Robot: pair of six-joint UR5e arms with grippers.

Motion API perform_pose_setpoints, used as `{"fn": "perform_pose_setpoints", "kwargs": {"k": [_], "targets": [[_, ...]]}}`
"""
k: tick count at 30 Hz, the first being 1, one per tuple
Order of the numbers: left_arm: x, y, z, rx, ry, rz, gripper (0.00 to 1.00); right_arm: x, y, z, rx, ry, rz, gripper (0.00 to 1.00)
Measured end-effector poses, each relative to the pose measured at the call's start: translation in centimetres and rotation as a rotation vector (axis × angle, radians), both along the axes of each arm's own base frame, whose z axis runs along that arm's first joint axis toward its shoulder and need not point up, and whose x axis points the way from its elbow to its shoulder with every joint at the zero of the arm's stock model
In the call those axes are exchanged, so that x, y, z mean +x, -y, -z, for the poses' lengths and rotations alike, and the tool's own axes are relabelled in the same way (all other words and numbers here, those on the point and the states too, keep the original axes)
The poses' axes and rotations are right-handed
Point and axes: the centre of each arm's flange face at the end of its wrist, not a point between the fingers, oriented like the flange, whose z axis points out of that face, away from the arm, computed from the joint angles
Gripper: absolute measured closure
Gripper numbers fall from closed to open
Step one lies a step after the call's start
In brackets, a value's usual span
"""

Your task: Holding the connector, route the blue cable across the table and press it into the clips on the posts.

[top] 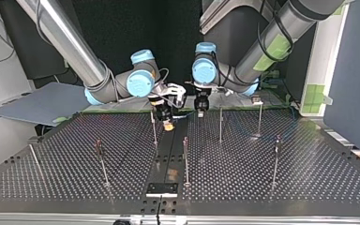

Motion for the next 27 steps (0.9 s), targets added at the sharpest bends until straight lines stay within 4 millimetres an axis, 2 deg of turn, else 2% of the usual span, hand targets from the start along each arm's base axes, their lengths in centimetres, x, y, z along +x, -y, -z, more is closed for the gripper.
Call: {"fn": "perform_pose_setpoints", "kwargs": {"k": [4, 10, 17, 27], "targets": [[0.3, 0.0, -0.6, -0.012, 0.012, -0.016, 1.00, 0.0, -0.1, -0.1, 0.003, -0.002, 0.000, 1.00], [0.3, 0.3, -3.2, -0.038, 0.047, -0.016, 1.00, -0.4, -0.4, -1.4, 0.009, -0.006, 0.000, 1.00], [-0.5, 0.1, -6.7, -0.047, 0.061, -0.016, 1.00, -0.9, -1.0, -5.4, -0.005, 0.031, 0.005, 1.00], [-1.9, -0.1, -10.8, -0.042, 0.077, -0.032, 1.00, -1.6, -2.5, -11.6, -0.042, 0.097, 0.002, 1.00]]}}
